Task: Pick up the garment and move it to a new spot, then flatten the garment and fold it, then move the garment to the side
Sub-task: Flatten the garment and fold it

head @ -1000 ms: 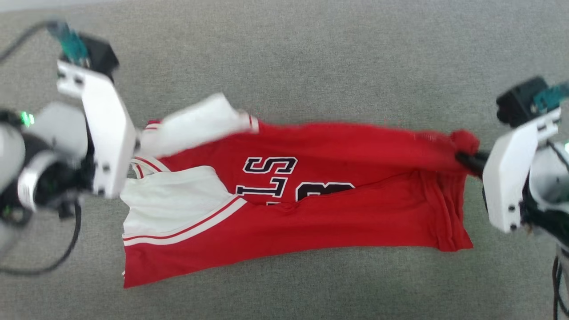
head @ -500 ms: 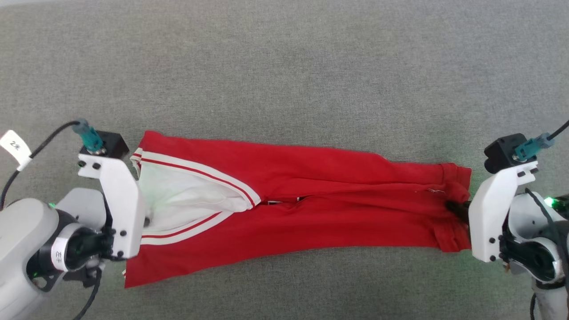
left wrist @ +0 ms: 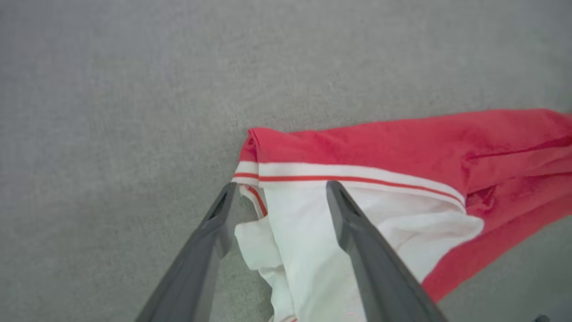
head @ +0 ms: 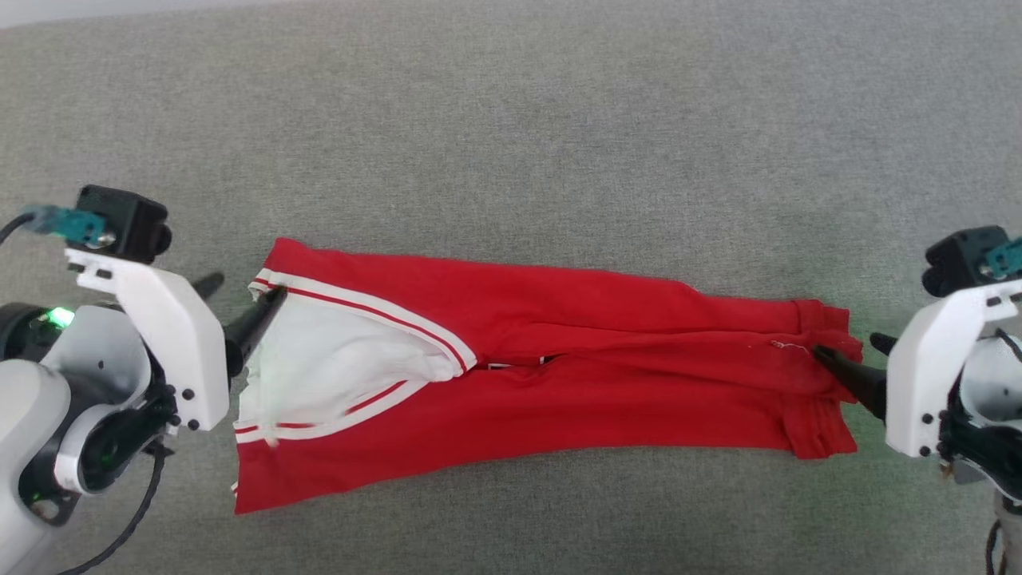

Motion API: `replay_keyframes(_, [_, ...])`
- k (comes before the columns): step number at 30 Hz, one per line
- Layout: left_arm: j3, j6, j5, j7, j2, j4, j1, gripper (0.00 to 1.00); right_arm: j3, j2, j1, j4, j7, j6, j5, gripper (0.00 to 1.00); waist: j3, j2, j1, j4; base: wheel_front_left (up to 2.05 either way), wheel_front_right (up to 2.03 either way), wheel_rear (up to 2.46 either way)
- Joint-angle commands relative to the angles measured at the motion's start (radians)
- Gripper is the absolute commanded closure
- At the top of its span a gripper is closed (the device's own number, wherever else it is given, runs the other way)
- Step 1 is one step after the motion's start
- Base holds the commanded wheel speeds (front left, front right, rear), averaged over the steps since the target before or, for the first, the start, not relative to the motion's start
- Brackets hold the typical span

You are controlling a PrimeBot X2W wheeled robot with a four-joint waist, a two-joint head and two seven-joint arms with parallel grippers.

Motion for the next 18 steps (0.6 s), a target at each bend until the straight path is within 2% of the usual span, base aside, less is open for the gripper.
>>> replay_keyframes(1, [0.013, -0.01, 0.007, -0.039, -0.001, -0.005, 0.018, 0.0, -0.009, 0.003, 0.016, -0.002, 0.007, 0.0, 0.002, 0.0, 0.0, 0.0, -0.0001, 0.003, 0.0, 0.0, 0.0])
replay_keyframes(9, [0.093, -0.052, 0.057, -0.391, -0.024, 0.008, 0.135, 0.0, -0.046, 0.021, 0.009, 0.097, 0.01, 0.0, 0.031, 0.0, 0.009, 0.0, -0.0001, 0.032, 0.0, 0.0, 0.0])
replay_keyframes(15, [0.142, -0.06, 0.084, -0.627, -0.053, 0.05, 0.237, 0.0, 0.014, 0.046, -0.04, 0.244, -0.026, 0.0, 0.064, 0.0, 0.013, 0.0, -0.0001, 0.053, 0.0, 0.0, 0.0])
replay_keyframes(18, [0.169, -0.062, 0.082, -0.709, -0.077, 0.079, 0.285, 0.0, 0.059, 0.066, -0.067, 0.332, -0.04, 0.001, 0.101, 0.0, 0.012, 0.0, -0.0001, 0.062, 0.0, 0.0, 0.0])
